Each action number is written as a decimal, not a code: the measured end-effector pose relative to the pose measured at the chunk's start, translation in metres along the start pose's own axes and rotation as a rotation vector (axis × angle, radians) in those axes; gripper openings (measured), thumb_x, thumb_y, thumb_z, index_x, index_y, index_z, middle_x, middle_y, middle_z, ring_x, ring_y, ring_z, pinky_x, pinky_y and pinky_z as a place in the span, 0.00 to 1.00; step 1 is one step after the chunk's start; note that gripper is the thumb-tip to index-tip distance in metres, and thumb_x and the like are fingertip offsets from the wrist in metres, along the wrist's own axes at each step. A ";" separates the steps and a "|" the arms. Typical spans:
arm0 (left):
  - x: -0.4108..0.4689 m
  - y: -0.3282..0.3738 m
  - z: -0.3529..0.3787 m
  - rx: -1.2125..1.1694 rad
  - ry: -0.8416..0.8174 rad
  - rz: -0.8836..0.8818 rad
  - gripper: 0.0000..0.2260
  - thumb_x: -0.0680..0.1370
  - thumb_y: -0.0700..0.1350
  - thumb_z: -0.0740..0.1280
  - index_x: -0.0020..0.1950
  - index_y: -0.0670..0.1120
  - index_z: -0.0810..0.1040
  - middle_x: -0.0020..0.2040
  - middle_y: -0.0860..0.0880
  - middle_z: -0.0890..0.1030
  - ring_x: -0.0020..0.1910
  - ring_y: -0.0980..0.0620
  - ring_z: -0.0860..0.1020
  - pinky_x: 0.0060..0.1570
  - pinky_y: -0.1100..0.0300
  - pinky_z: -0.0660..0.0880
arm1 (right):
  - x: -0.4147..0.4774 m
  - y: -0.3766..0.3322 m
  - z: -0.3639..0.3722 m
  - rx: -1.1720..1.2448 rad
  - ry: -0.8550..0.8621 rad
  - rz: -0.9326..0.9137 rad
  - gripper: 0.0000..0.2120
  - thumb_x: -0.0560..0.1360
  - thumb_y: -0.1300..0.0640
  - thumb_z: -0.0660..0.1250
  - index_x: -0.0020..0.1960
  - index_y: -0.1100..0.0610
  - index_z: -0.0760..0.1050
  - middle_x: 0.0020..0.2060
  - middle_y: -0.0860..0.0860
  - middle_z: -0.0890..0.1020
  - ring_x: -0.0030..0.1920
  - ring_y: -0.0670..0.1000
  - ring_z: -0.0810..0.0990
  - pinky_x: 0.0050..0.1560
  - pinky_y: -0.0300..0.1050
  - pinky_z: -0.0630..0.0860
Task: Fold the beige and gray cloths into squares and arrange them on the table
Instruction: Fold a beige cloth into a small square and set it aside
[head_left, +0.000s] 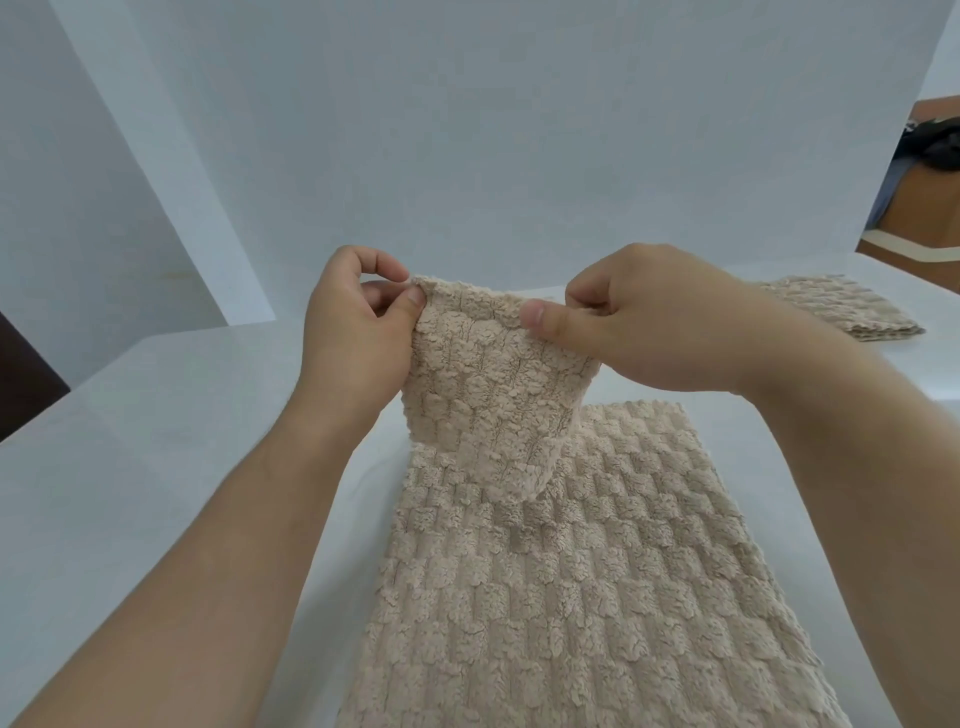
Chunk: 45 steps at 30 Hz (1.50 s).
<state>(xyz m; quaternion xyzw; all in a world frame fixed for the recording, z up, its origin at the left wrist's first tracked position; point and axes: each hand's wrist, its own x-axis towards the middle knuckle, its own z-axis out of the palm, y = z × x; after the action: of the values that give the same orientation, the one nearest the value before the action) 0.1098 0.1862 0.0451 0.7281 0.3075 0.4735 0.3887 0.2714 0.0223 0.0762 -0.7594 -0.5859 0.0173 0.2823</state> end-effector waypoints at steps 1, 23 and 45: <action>0.001 -0.001 0.000 -0.005 -0.003 -0.004 0.07 0.81 0.40 0.68 0.48 0.52 0.74 0.43 0.46 0.85 0.36 0.50 0.76 0.35 0.56 0.72 | 0.000 0.000 0.000 -0.011 0.011 0.010 0.31 0.76 0.31 0.61 0.29 0.56 0.61 0.23 0.47 0.64 0.23 0.47 0.62 0.26 0.40 0.61; -0.002 -0.005 0.010 -0.489 -0.241 -0.454 0.22 0.74 0.43 0.76 0.63 0.31 0.78 0.58 0.35 0.83 0.56 0.41 0.83 0.63 0.43 0.78 | 0.003 -0.003 0.009 0.227 0.329 0.052 0.14 0.75 0.44 0.73 0.52 0.48 0.72 0.40 0.46 0.80 0.36 0.47 0.78 0.35 0.41 0.75; 0.019 -0.036 0.000 0.093 0.026 -0.331 0.13 0.81 0.55 0.65 0.52 0.46 0.77 0.50 0.47 0.82 0.51 0.46 0.81 0.57 0.46 0.79 | 0.019 0.004 0.074 0.689 -0.073 0.401 0.23 0.81 0.39 0.61 0.70 0.50 0.62 0.49 0.54 0.84 0.37 0.53 0.88 0.47 0.55 0.85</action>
<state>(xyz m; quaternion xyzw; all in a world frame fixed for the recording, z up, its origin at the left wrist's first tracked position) 0.1137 0.2202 0.0230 0.6787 0.4498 0.3977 0.4229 0.2539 0.0691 0.0177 -0.7185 -0.3958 0.2942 0.4905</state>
